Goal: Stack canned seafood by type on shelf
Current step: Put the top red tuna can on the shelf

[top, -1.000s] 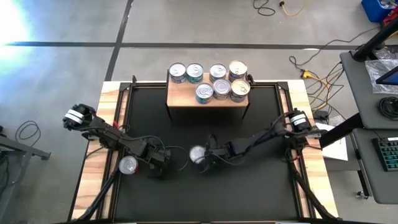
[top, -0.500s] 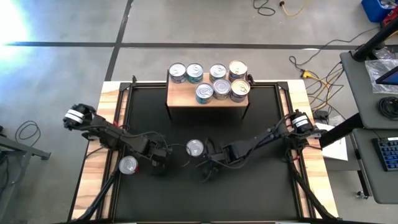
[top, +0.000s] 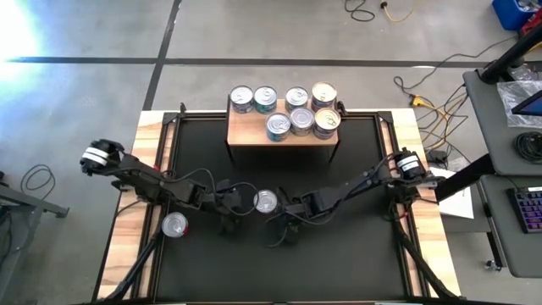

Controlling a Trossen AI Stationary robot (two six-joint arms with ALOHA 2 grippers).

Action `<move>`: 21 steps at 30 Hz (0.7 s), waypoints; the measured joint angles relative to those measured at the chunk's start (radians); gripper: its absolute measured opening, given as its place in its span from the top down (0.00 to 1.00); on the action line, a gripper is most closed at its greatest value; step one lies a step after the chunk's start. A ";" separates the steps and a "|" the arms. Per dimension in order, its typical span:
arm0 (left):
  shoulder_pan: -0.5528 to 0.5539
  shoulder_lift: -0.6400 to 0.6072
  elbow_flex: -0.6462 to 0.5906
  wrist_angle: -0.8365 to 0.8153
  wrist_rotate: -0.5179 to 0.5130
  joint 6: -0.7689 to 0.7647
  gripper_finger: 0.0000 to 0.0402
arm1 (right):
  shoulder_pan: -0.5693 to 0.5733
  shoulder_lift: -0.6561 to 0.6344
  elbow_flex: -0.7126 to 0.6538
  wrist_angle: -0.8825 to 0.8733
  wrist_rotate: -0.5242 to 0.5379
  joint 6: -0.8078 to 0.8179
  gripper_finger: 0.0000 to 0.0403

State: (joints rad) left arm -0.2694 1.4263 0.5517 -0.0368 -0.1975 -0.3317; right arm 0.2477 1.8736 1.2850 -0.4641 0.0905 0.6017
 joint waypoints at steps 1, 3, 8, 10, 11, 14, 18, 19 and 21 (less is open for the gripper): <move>0.004 0.007 -0.003 0.001 -0.003 -0.002 0.13 | -0.008 0.001 0.000 -0.003 -0.006 -0.031 0.10; 0.012 0.019 -0.009 0.016 -0.028 -0.012 0.11 | -0.027 0.006 0.000 -0.008 -0.011 -0.091 0.05; 0.046 0.061 -0.049 0.186 -0.081 0.009 0.09 | -0.071 0.007 -0.002 0.000 0.031 -0.268 0.01; 0.062 0.094 -0.077 0.307 -0.079 0.012 0.08 | -0.087 0.007 -0.002 -0.002 0.035 -0.320 0.01; 0.069 0.112 -0.091 0.349 -0.073 0.015 0.08 | -0.094 0.007 -0.002 0.000 0.034 -0.342 0.01; 0.076 0.174 -0.096 0.438 -0.057 0.045 0.08 | -0.109 0.013 -0.002 0.030 0.009 -0.392 0.01; 0.075 0.253 -0.084 0.531 -0.043 0.071 0.08 | -0.111 0.042 0.001 0.102 -0.100 -0.401 0.01; 0.075 0.274 -0.079 0.555 -0.044 0.072 0.08 | -0.110 0.051 0.010 0.104 -0.111 -0.393 0.01; 0.075 0.300 -0.072 0.590 -0.049 0.069 0.08 | -0.104 0.071 0.030 0.041 -0.122 -0.372 0.01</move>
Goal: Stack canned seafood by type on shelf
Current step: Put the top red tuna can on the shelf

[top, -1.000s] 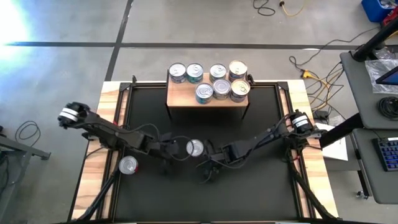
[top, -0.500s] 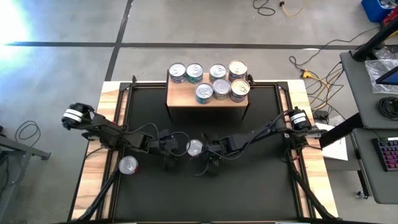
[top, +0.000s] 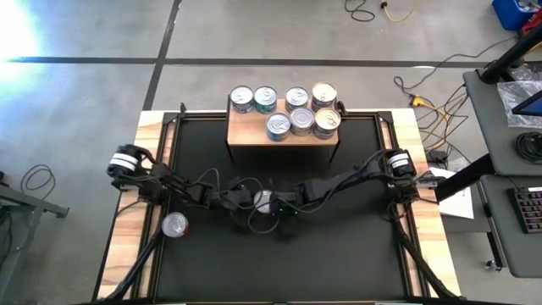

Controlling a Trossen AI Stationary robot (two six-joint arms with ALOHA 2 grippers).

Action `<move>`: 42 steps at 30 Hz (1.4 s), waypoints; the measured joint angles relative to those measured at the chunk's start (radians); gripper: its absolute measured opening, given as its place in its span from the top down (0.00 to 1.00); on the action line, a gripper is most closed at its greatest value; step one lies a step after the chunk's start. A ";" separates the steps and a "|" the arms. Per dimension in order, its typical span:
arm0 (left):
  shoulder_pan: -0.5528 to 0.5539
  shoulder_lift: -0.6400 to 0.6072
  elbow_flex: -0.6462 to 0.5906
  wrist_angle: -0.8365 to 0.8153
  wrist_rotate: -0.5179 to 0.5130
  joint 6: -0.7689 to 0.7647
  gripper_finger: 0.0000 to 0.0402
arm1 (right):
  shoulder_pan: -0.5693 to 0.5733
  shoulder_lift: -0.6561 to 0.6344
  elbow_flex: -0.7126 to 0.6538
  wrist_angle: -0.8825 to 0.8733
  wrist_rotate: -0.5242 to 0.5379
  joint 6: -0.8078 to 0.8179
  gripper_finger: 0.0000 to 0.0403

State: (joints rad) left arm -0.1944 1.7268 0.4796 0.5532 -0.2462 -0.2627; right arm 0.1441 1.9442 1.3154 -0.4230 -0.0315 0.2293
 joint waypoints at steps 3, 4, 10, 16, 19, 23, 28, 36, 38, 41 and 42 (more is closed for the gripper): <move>0.000 0.019 0.004 0.014 -0.012 0.000 0.08 | 0.006 0.009 0.018 -0.095 0.001 0.021 0.01; -0.001 0.020 0.004 0.015 -0.021 0.000 0.08 | 0.007 0.010 0.021 -0.100 0.003 0.021 0.01; 0.001 0.018 -0.003 0.031 -0.023 0.022 0.08 | -0.002 0.015 0.017 0.041 -0.003 -0.012 0.01; 0.002 0.043 -0.011 0.135 -0.070 0.025 0.08 | -0.039 0.043 0.014 0.182 -0.043 0.090 0.01; 0.001 0.069 0.001 0.155 -0.087 0.009 0.08 | -0.041 0.055 0.014 0.178 -0.044 0.089 0.01; 0.001 0.106 0.003 0.232 -0.101 0.002 0.08 | -0.042 0.061 0.015 0.153 -0.048 0.055 0.01; 0.003 0.122 0.000 0.274 -0.103 0.004 0.05 | -0.043 0.062 0.025 0.134 -0.052 0.029 0.01; 0.005 0.203 0.046 0.342 -0.126 0.103 0.01 | -0.044 0.066 0.047 0.105 -0.052 0.013 0.01; 0.005 0.228 0.076 0.347 -0.152 0.097 0.00 | -0.044 0.067 0.047 0.104 -0.051 0.014 0.01; 0.005 0.243 0.100 0.351 -0.164 0.060 0.00 | -0.044 0.067 0.047 0.099 -0.052 0.018 0.01; 0.005 0.239 0.090 0.357 -0.169 0.030 0.00 | -0.044 0.067 0.048 0.100 -0.053 0.017 0.01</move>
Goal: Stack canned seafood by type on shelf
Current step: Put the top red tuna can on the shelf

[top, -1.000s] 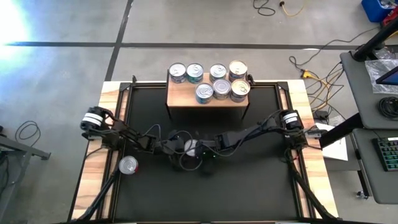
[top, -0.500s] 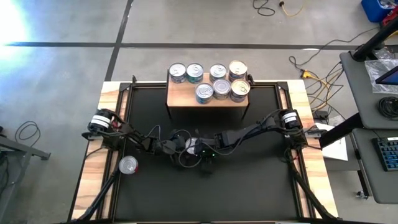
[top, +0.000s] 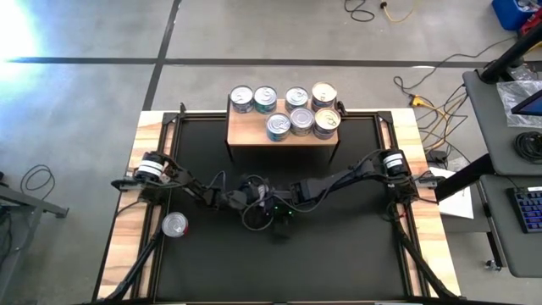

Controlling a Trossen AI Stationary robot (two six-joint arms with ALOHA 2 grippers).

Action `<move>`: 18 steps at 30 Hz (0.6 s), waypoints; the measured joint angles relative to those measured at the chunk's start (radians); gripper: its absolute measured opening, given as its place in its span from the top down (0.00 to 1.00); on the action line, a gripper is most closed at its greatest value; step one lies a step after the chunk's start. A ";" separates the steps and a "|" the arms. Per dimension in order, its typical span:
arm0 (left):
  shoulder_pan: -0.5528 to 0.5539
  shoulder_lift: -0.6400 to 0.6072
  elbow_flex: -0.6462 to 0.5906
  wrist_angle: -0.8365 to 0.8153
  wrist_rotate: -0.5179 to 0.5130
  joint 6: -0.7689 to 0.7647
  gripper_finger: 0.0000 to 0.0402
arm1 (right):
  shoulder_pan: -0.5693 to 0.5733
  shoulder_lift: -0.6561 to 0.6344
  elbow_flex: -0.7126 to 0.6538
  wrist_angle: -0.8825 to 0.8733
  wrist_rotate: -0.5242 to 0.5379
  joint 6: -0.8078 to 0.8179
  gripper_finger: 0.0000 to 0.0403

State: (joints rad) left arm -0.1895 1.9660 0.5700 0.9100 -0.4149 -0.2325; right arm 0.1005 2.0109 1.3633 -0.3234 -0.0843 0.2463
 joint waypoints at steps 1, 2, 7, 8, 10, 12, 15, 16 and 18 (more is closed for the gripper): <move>0.000 -0.009 -0.011 -0.004 -0.002 -0.031 0.00 | 0.000 0.000 0.002 -0.002 0.000 -0.006 0.01; -0.001 -0.026 -0.025 -0.016 -0.001 -0.058 0.01 | -0.001 -0.001 0.005 -0.001 -0.001 -0.020 0.01; -0.015 -0.191 -0.095 -0.175 0.032 -0.152 0.03 | -0.005 -0.034 0.009 -0.053 0.030 -0.054 0.01; -0.018 -0.238 -0.103 -0.226 0.033 -0.158 0.03 | -0.007 -0.047 0.012 -0.060 0.032 -0.053 0.01; -0.020 -0.333 -0.109 -0.337 0.011 -0.167 0.03 | -0.009 -0.083 0.029 -0.088 0.050 -0.056 0.01; -0.020 -0.430 -0.102 -0.447 -0.024 -0.177 0.03 | -0.008 -0.126 0.050 -0.125 0.060 -0.065 0.01; -0.016 -0.554 -0.065 -0.607 -0.084 -0.190 0.03 | -0.014 -0.176 0.104 -0.211 0.066 -0.084 0.01; -0.010 -0.586 -0.050 -0.647 -0.118 -0.195 0.03 | -0.019 -0.192 0.125 -0.230 0.070 -0.088 0.01; 0.004 -0.641 -0.011 -0.694 -0.166 -0.196 0.03 | -0.026 -0.224 0.164 -0.243 0.095 -0.108 0.01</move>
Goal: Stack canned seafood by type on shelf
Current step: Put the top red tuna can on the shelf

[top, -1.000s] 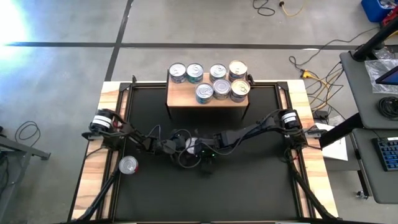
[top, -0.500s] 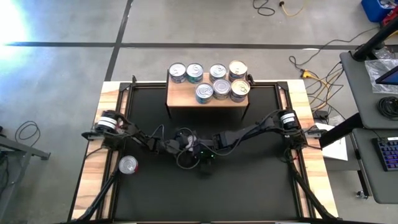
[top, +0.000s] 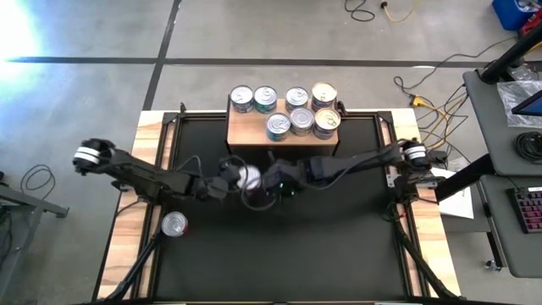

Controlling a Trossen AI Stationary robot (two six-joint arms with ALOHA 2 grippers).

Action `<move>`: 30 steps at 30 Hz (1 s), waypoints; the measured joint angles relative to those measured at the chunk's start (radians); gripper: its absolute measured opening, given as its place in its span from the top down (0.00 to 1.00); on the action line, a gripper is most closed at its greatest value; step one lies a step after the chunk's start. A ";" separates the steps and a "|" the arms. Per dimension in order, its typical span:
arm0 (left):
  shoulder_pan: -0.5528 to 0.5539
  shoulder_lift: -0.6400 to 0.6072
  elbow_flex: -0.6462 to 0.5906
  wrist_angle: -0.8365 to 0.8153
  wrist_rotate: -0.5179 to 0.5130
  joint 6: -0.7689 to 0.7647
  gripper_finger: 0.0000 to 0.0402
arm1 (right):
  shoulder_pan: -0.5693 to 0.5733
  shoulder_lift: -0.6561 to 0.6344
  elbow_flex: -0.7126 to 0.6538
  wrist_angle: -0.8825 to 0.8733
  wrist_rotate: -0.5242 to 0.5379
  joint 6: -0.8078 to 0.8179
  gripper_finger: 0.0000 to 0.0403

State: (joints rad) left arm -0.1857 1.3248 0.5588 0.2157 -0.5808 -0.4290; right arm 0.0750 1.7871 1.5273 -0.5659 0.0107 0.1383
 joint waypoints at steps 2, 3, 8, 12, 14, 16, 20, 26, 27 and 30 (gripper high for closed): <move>0.016 -0.038 0.041 -0.019 -0.050 0.000 0.03 | -0.005 -0.036 0.038 0.002 0.042 -0.037 0.01; 0.023 -0.047 0.062 -0.029 -0.077 0.003 0.03 | -0.005 -0.047 0.055 0.009 0.063 -0.062 0.01; 0.096 -0.034 0.176 -0.141 -0.164 0.118 0.02 | -0.045 -0.069 0.144 0.033 0.160 -0.153 0.01; 0.197 -0.010 0.272 -0.276 -0.171 0.152 0.02 | -0.126 -0.061 0.204 0.073 0.174 -0.192 0.06; 0.254 0.003 0.315 -0.344 -0.144 0.160 0.02 | -0.173 -0.052 0.216 0.148 0.179 -0.218 0.12; 0.314 0.006 0.343 -0.393 -0.087 0.164 0.02 | -0.223 -0.038 0.215 0.215 0.179 -0.229 0.20; 0.433 0.009 0.354 -0.405 0.086 0.199 0.02 | -0.312 0.004 0.214 0.326 0.066 -0.229 0.39; 0.541 0.006 0.348 -0.409 0.187 0.205 0.01 | -0.371 0.092 0.217 0.375 -0.043 -0.240 0.64; 0.552 0.003 0.348 -0.405 0.214 0.207 0.01 | -0.373 0.109 0.216 0.369 -0.041 -0.242 0.68; 0.579 -0.001 0.349 -0.416 0.313 0.204 0.01 | -0.380 0.142 0.213 0.367 -0.046 -0.223 0.77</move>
State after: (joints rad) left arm 0.3938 1.3235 0.9073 -0.2008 -0.2676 -0.2250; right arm -0.3054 1.9291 1.7401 -0.1990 -0.0354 -0.0843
